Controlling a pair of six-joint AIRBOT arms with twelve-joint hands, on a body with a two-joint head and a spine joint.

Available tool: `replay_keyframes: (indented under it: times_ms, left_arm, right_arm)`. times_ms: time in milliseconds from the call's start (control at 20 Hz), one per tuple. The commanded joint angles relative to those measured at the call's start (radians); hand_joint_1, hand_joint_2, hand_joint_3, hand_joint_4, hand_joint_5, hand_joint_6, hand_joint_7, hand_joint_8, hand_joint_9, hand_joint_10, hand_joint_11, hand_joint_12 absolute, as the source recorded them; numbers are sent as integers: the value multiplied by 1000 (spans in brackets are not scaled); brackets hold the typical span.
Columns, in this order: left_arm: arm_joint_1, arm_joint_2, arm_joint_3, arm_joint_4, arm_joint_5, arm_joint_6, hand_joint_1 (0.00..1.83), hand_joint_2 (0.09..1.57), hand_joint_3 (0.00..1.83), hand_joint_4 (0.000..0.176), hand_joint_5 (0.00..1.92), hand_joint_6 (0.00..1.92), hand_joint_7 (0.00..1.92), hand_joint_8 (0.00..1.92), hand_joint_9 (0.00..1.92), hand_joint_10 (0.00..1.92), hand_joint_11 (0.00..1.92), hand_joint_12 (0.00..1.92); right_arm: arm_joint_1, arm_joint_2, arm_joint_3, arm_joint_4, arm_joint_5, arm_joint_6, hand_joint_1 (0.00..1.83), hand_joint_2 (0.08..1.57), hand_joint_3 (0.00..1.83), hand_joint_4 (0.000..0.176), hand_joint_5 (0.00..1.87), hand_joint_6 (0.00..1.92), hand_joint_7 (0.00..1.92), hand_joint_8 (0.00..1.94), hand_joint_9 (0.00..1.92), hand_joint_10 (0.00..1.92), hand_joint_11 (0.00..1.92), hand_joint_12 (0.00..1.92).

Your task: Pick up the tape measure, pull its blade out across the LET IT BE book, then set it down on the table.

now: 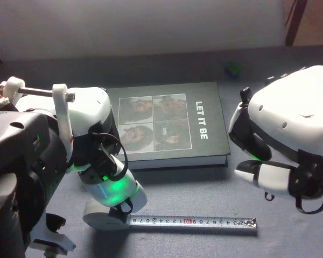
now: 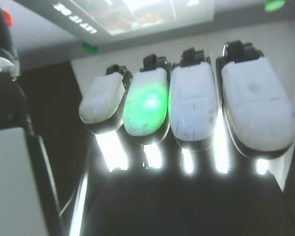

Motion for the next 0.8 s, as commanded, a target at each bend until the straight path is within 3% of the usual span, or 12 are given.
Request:
replay_keyframes:
  times_ms: [0,100,450,650,750]
  left_arm:
    - [-4,-1,-2,83,-12,-3,189,1080,105,6,174,57,165,51,129,64,2,663]
    - [-3,-1,1,83,0,-3,145,1136,6,0,165,3,164,3,141,8,0,646]
    - [-20,49,20,57,146,-18,144,1136,2,0,166,0,156,0,153,6,0,662]
    - [26,169,26,78,337,-90,199,1086,0,0,146,2,146,1,151,2,0,603]
    - [81,247,26,144,458,-209,312,1053,0,0,134,1,140,0,141,0,0,548]
  right_arm:
    - [11,1,-2,-68,17,-15,146,1124,150,128,181,57,198,49,145,42,8,526]
    - [2,2,-2,-68,11,-28,139,1191,7,123,193,1,205,0,156,4,0,555]
    - [1,2,-2,-67,15,-30,153,1188,1,117,192,1,206,1,179,6,0,600]
    - [1,2,-2,-67,15,-31,152,1189,0,115,191,0,230,6,190,5,0,636]
    - [1,2,-2,-67,15,-34,152,1189,0,111,190,0,231,5,191,4,0,642]
